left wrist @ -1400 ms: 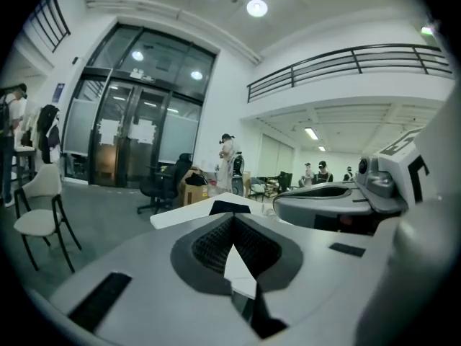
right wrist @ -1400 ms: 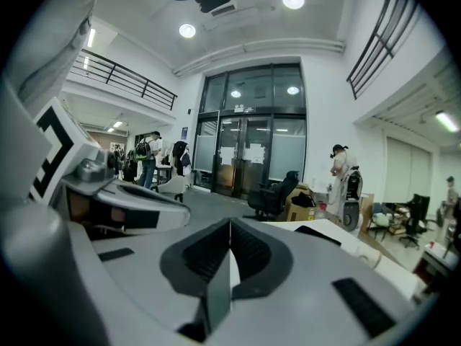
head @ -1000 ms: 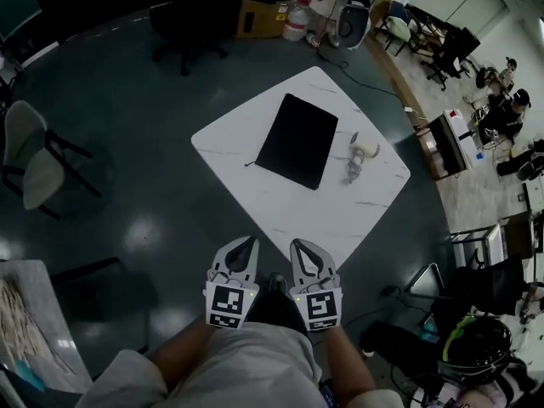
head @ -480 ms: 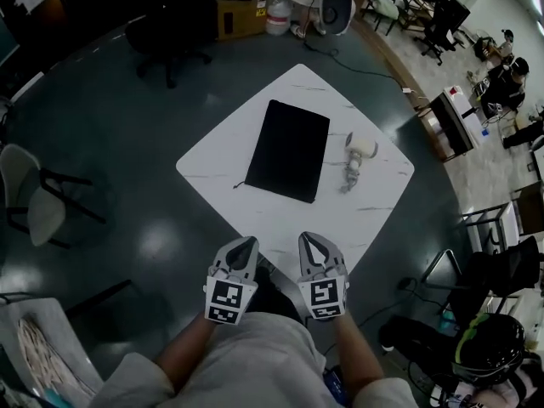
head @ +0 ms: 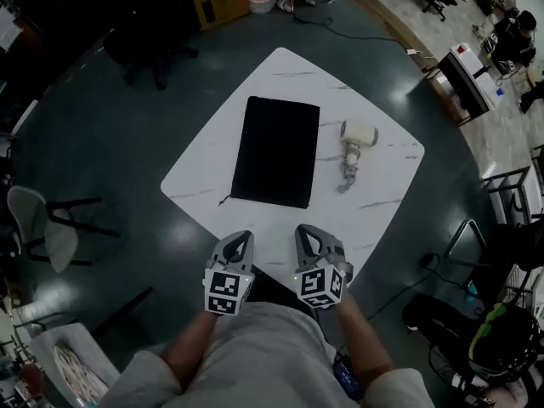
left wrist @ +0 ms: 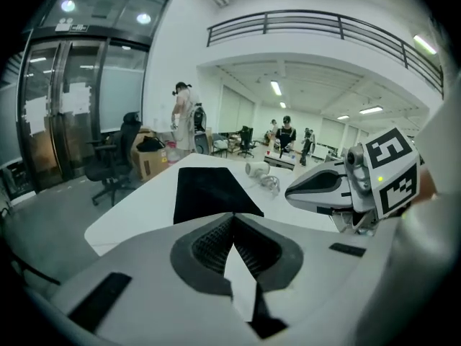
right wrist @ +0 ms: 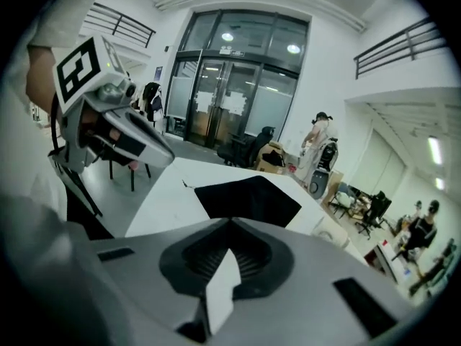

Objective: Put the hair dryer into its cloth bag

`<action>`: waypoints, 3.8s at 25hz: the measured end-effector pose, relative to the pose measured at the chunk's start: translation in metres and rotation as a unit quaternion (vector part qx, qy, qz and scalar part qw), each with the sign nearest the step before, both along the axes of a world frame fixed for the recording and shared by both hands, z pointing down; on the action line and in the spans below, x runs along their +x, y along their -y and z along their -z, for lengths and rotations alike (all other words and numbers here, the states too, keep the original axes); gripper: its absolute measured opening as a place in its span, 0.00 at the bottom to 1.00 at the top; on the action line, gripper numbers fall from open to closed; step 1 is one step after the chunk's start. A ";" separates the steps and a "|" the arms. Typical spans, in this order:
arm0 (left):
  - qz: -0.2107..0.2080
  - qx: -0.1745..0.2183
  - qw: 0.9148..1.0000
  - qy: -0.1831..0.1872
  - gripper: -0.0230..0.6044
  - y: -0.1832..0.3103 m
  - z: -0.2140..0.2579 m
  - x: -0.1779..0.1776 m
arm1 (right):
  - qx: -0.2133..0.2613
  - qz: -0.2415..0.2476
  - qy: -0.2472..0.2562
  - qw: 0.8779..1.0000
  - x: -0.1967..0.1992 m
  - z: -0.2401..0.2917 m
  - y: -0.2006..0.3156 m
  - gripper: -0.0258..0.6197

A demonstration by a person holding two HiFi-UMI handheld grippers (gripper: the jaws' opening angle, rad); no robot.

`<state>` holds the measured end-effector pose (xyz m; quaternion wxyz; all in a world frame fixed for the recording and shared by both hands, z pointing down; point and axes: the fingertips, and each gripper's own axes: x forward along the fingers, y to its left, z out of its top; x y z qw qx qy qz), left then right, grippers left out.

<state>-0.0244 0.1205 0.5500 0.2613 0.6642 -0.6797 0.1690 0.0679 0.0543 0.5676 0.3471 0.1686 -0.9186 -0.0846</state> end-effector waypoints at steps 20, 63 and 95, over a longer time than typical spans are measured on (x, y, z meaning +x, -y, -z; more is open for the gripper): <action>-0.127 -0.053 0.990 -0.020 0.05 0.068 -0.068 -0.036 | 0.105 0.113 -0.291 0.944 -0.021 -0.110 0.055 0.28; -0.333 -0.077 0.938 0.057 0.06 0.166 -0.066 -0.035 | -0.052 -0.164 -0.038 0.984 -0.044 -0.024 0.154 0.08; -0.322 -0.131 0.933 -0.091 0.06 0.242 -0.078 0.023 | -0.253 -0.439 -0.019 0.862 0.074 -0.099 0.263 0.44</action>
